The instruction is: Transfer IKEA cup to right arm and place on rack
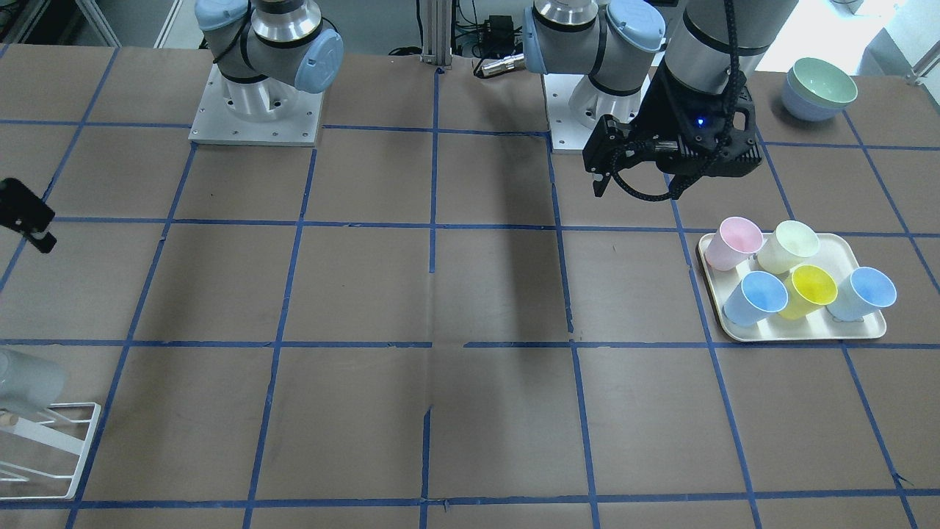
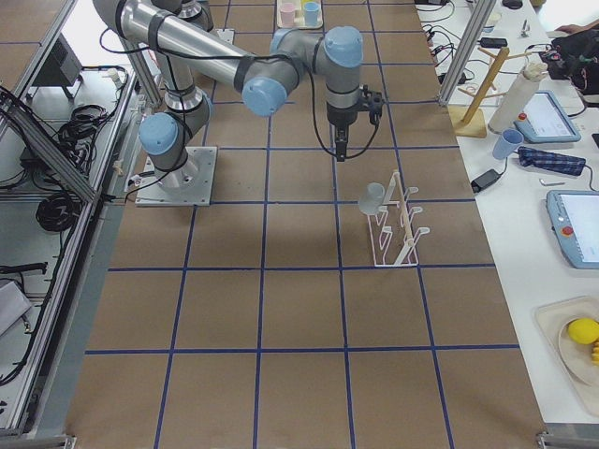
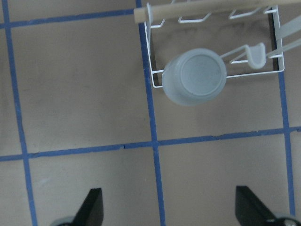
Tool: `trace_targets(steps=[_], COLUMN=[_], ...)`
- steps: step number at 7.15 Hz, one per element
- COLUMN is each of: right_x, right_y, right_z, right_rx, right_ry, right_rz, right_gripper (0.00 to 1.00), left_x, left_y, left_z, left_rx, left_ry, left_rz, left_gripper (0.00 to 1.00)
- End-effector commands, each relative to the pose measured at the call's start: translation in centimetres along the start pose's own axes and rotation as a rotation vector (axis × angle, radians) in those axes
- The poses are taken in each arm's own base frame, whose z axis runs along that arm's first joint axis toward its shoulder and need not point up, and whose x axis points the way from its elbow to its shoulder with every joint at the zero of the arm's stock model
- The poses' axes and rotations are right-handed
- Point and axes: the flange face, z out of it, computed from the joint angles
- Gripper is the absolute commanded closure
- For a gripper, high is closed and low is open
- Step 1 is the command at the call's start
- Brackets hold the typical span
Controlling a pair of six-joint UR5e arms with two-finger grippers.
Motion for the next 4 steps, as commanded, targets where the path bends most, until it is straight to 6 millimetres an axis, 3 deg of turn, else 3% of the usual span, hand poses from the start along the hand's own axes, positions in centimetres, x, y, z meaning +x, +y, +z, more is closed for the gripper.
trace_targets(steps=[1,4], right_x=[-6.0,-18.9], right_y=[3.7,6.6], right_z=[-4.4,-4.6], right_rx=[-0.002,-0.011], right_ry=[-0.007,0.052], right_rz=[0.046,-0.002], right_gripper=[0.00,0.00], left_x=[0.0,0.0], left_y=[0.0,0.0], left_z=[0.0,0.0], left_rx=[0.000,0.000], left_ry=[0.002,0.002], left_rz=[0.000,0.000], left_gripper=[0.00,0.00])
